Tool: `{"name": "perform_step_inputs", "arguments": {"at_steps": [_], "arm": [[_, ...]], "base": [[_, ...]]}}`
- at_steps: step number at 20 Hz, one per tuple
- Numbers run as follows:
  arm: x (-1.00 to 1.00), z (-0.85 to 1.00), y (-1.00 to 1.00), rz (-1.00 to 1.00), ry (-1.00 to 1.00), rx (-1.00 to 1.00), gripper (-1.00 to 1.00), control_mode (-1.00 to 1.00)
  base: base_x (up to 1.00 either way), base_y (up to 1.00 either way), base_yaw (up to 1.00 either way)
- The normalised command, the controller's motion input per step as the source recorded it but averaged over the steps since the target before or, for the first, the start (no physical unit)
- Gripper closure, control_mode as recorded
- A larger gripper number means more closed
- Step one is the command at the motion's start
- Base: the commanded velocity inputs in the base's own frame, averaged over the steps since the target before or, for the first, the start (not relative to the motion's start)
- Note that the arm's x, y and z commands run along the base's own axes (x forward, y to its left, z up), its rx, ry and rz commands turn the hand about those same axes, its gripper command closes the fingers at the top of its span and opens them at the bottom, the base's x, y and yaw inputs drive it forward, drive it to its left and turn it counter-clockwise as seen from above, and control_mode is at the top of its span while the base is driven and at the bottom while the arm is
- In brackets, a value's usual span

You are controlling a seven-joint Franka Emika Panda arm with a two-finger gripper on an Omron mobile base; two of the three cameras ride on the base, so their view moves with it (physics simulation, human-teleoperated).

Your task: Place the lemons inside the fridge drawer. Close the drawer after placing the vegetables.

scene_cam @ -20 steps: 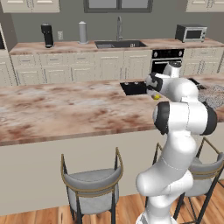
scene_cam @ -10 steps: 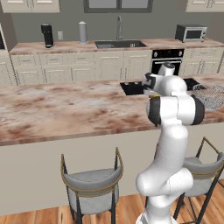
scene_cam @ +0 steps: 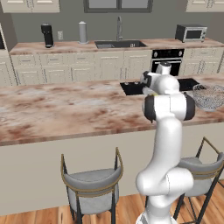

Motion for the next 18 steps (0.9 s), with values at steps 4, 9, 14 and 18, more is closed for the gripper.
{"name": "perform_step_inputs", "arguments": {"at_steps": [4,9,14,18], "arm": [[0.32,-0.18,-0.15,0.0,0.06,0.0,-1.0,-1.0],[0.33,-0.36,0.0,0.0,0.06,-0.01,-1.0,-1.0],[0.13,-0.37,-0.02,0.0,0.04,0.0,1.0,-1.0],[-0.09,-0.28,-0.08,0.0,0.01,0.0,1.0,-1.0]], "base": [[0.0,0.0,0.0],[0.0,0.0,0.0],[0.0,0.0,0.0],[0.0,0.0,0.0]]}}
